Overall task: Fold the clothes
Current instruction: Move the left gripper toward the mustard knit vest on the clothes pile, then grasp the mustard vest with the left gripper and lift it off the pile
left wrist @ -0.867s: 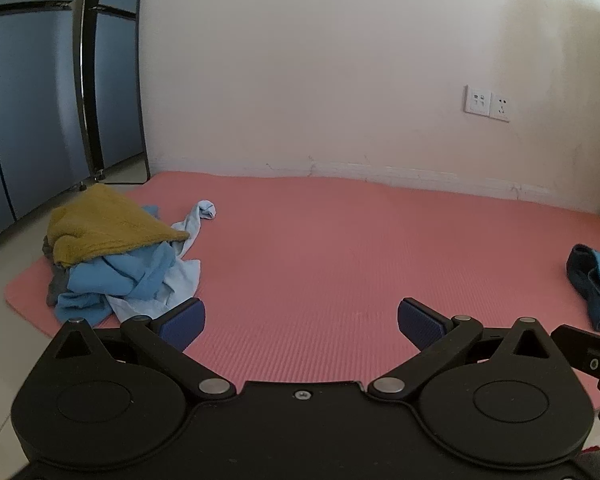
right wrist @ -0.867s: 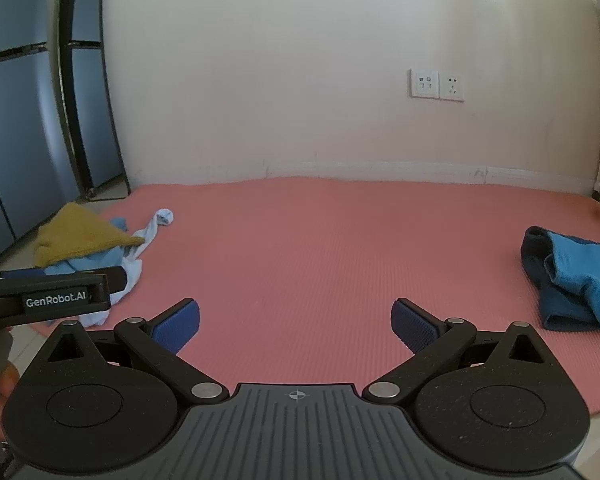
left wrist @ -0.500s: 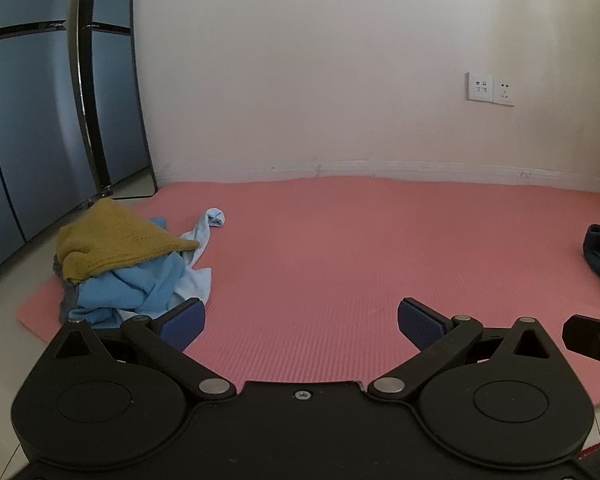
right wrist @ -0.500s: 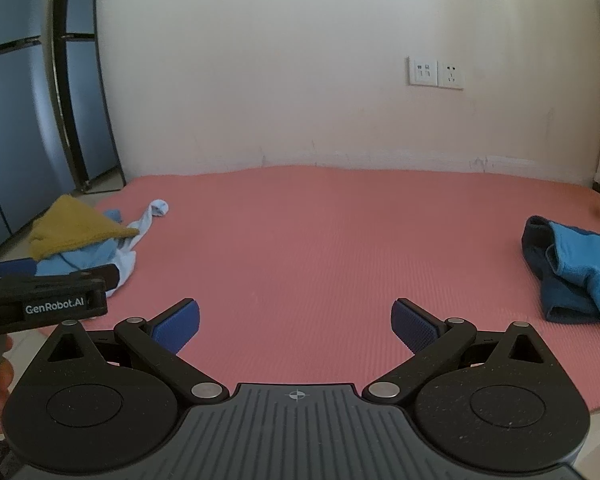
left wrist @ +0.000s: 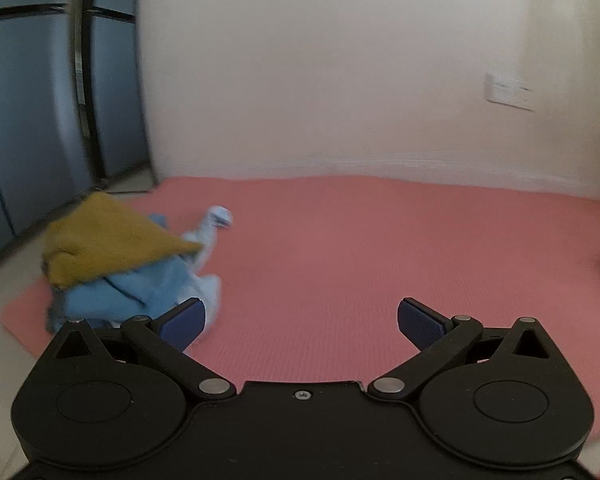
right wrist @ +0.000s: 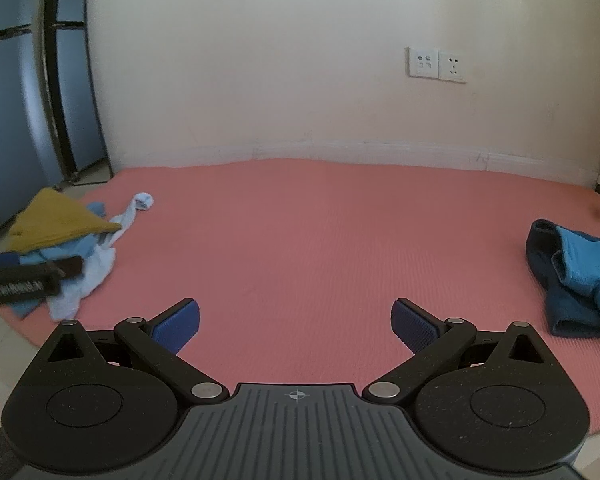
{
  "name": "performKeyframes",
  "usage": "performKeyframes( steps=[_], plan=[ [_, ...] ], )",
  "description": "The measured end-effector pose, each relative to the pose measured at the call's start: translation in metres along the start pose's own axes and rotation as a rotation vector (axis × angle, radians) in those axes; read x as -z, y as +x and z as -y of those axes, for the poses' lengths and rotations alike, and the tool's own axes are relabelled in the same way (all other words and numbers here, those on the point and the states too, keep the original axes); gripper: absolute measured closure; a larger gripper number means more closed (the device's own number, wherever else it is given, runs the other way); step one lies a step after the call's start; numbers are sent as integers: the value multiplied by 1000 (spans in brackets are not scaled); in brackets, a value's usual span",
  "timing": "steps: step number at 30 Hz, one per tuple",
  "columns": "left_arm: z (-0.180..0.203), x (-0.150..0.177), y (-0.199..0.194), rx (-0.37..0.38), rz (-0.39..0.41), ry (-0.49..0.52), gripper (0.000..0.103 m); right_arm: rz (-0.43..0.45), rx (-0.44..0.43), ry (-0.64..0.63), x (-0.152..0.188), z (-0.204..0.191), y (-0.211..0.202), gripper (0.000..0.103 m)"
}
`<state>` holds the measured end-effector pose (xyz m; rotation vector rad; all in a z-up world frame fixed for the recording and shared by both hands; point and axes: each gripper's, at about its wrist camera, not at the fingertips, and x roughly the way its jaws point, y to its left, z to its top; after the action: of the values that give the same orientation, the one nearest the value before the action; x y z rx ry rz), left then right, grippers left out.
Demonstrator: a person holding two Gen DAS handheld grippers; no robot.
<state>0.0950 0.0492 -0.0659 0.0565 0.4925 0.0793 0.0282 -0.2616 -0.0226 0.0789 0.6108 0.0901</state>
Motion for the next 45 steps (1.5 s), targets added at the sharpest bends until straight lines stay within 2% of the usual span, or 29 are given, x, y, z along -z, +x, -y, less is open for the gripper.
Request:
performKeyframes(
  steps=[4,6,9,11,12,15,19,21,23,24,26,29,30,31,34,39,42,45],
  plan=[
    [-46,-19,50,-149,22,-41,1,-24,18,-8,-4,8,24,0],
    [-71,-23,79,-246,31,-21,1,-43,26,-16,-4,10,36,0],
    [-108,-30,125,-366,-8,-5,1,-85,35,-28,5,12,55,0],
    [-138,-31,155,-385,-66,-80,2,-119,41,-35,10,11,67,0],
    [-152,-31,168,-415,-85,-118,5,-135,44,-36,13,11,73,0],
    [-165,-24,191,-543,-82,-83,4,-178,39,-47,21,8,89,0],
    [-174,-15,218,-656,-108,-93,5,-213,33,-79,25,-3,105,0],
    [-183,-17,236,-654,-129,-129,6,-221,34,-88,26,-6,111,0],
    [-185,-17,247,-674,-147,-126,16,-231,38,-90,27,-4,114,0],
    [-185,-16,250,-689,-159,-120,27,-235,38,-91,27,0,115,0],
    [-186,-17,263,-697,-181,-117,33,-249,41,-93,29,-1,117,0],
    [-188,-19,276,-692,-189,-101,58,-268,36,-96,29,0,120,0],
    [-188,-21,275,-681,-178,-111,72,-273,37,-94,29,0,120,0],
    [-191,-22,277,-671,-166,-133,80,-274,40,-90,29,1,119,0],
    [-195,-20,262,-630,-129,-198,87,-264,44,-81,29,4,115,0],
    [-201,-36,239,-525,-39,-247,91,-240,40,-64,26,12,109,0],
    [-182,-59,210,-447,23,-221,92,-221,37,-55,22,11,107,0],
    [-164,-84,184,-363,80,-242,92,-192,35,-39,17,14,101,0]
  ],
)
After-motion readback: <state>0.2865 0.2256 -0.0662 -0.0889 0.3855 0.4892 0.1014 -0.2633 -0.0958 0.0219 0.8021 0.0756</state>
